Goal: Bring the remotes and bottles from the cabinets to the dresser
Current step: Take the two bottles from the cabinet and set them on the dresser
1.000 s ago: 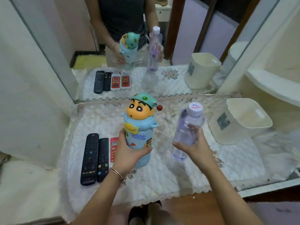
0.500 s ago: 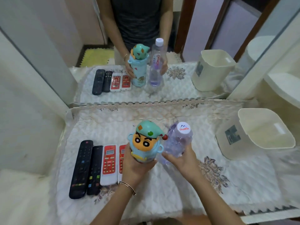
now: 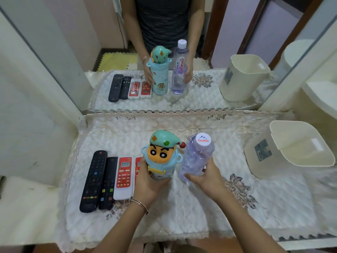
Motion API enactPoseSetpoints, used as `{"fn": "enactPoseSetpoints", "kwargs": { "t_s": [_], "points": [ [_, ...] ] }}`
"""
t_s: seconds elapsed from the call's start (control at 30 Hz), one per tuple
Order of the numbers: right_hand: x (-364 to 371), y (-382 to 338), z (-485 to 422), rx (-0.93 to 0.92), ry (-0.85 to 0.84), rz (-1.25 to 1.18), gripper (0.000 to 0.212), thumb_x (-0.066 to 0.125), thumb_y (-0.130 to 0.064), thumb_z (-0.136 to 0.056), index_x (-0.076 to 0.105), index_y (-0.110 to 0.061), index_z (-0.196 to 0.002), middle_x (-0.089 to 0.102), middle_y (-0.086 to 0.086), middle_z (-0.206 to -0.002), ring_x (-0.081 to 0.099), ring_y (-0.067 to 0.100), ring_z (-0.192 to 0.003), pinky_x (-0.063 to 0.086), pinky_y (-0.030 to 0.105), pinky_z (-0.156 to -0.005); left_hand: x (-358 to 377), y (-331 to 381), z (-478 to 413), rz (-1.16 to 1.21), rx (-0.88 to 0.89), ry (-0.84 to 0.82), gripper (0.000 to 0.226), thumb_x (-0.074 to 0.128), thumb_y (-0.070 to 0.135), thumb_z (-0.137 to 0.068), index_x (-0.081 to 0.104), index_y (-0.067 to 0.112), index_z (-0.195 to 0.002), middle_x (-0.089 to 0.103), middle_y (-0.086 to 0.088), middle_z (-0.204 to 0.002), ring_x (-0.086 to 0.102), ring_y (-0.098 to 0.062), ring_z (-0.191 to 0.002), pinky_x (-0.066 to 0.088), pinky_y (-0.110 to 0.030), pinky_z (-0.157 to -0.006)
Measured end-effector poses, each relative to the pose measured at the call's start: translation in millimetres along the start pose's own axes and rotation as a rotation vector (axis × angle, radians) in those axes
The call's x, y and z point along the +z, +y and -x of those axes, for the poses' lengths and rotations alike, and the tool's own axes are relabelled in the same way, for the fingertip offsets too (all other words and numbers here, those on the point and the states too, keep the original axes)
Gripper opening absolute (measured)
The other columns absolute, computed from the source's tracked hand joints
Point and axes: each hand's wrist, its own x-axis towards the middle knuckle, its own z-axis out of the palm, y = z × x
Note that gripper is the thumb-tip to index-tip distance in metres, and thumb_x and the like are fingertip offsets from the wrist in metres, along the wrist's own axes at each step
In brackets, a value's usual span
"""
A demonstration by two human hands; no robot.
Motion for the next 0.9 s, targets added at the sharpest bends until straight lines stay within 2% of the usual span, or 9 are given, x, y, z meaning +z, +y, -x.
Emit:
{"fn": "enactPoseSetpoints", "kwargs": {
  "t_s": [0.17, 0.23, 0.33, 0.5, 0.57, 0.63, 0.7, 0.83, 0.9],
  "points": [
    [3.4, -3.5, 2.7, -0.023, 0.049, 0.0, 0.072, 0.078, -0.028, -0.054, 0.048, -0.018, -0.118, 0.061, -0.003, -0.112, 0.059, -0.001, -0.097, 0.047, 0.013, -0.08, 5.7, 2.8, 2.4, -0.016, -0.013, 0.036, 0.068, 0.084, 0.011, -0.051, 0.04, 0.035, -0.097, 0.057, 0.009, -0.102, 0.062, 0.001, -0.092, 0.052, -0.016, -0.075],
    [3.8, -4.5, 5.1, -0.046, 0.071, 0.019, 0.073, 0.081, -0.027, -0.056, 0.043, -0.02, -0.118, 0.056, -0.003, -0.115, 0.057, 0.013, -0.103, 0.048, 0.029, -0.088, 6.3, 2.3, 4.0, -0.033, -0.006, 0.053, 0.075, 0.086, 0.01, -0.052, 0.037, 0.031, -0.104, 0.055, 0.004, -0.107, 0.059, -0.01, -0.097, 0.049, -0.019, -0.079],
    [4.7, -4.8, 7.1, -0.072, 0.068, 0.033, 0.079, 0.08, -0.026, -0.058, 0.039, -0.018, -0.124, 0.051, 0.0, -0.118, 0.053, 0.019, -0.109, 0.046, 0.035, -0.093, 7.1, 3.9, 4.5, -0.06, 0.016, 0.067, 0.079, 0.086, 0.005, -0.055, 0.031, 0.026, -0.109, 0.052, -0.001, -0.11, 0.055, -0.014, -0.098, 0.047, -0.021, -0.08],
    [4.2, -3.7, 8.4, -0.077, 0.061, 0.009, 0.077, 0.077, -0.029, -0.058, 0.031, -0.034, -0.119, 0.051, -0.001, -0.122, 0.053, 0.018, -0.112, 0.047, 0.033, -0.093, 7.2, -1.8, 3.5, -0.11, 0.005, 0.029, 0.078, 0.086, 0.008, -0.056, 0.038, 0.016, -0.117, 0.053, -0.005, -0.116, 0.055, -0.017, -0.106, 0.044, -0.012, -0.081],
    [2.5, -3.5, 8.0, -0.068, 0.042, 0.0, 0.077, 0.08, -0.023, -0.062, 0.031, -0.036, -0.12, 0.052, -0.001, -0.123, 0.053, 0.012, -0.109, 0.044, 0.017, -0.089, 5.2, -0.9, 4.4, -0.104, -0.014, -0.006, 0.082, 0.084, 0.012, -0.057, 0.036, 0.012, -0.123, 0.053, -0.006, -0.121, 0.055, -0.015, -0.109, 0.047, -0.019, -0.088],
    [-0.2, -4.7, 9.0, -0.059, 0.02, 0.008, 0.074, 0.081, -0.016, -0.066, 0.034, -0.033, -0.121, 0.052, -0.006, -0.121, 0.052, 0.004, -0.104, 0.04, 0.002, -0.079, 1.4, 1.0, 5.6, -0.034, -0.008, -0.053, 0.075, 0.08, 0.006, -0.061, 0.036, 0.021, -0.12, 0.054, 0.0, -0.117, 0.057, 0.001, -0.105, 0.05, -0.018, -0.088],
    [-0.3, -4.0, 15.4, -0.018, 0.017, 0.015, 0.072, 0.08, -0.016, -0.068, 0.038, -0.024, -0.126, 0.051, -0.006, -0.12, 0.05, 0.006, -0.104, 0.04, 0.005, -0.075, -4.5, 4.1, 10.7, 0.0, -0.001, -0.096, 0.069, 0.073, -0.005, -0.068, 0.038, 0.027, -0.117, 0.055, 0.006, -0.113, 0.06, 0.009, -0.099, 0.051, -0.01, -0.078],
    [6.7, 4.3, 46.2, 0.131, 0.119, 0.019, 0.069, 0.076, -0.019, -0.074, 0.041, -0.016, -0.134, 0.051, -0.001, -0.116, 0.052, 0.015, -0.101, 0.042, 0.023, -0.084, -21.9, -1.2, 28.8, -0.105, -0.076, -0.146, 0.074, 0.067, -0.001, -0.077, 0.029, 0.017, -0.138, 0.049, 0.002, -0.121, 0.051, -0.013, -0.108, 0.044, -0.02, -0.089],
    [8.7, 9.3, 66.8, 0.19, 0.173, 0.016, 0.057, 0.073, -0.018, -0.078, 0.047, -0.014, -0.129, 0.054, -0.001, -0.106, 0.054, 0.017, -0.094, 0.042, 0.022, -0.08, -31.8, -9.7, 37.2, -0.193, -0.052, -0.206, 0.049, 0.063, 0.002, -0.081, 0.045, 0.019, -0.124, 0.055, 0.002, -0.109, 0.054, -0.019, -0.1, 0.045, -0.022, -0.083]
  ]
}}
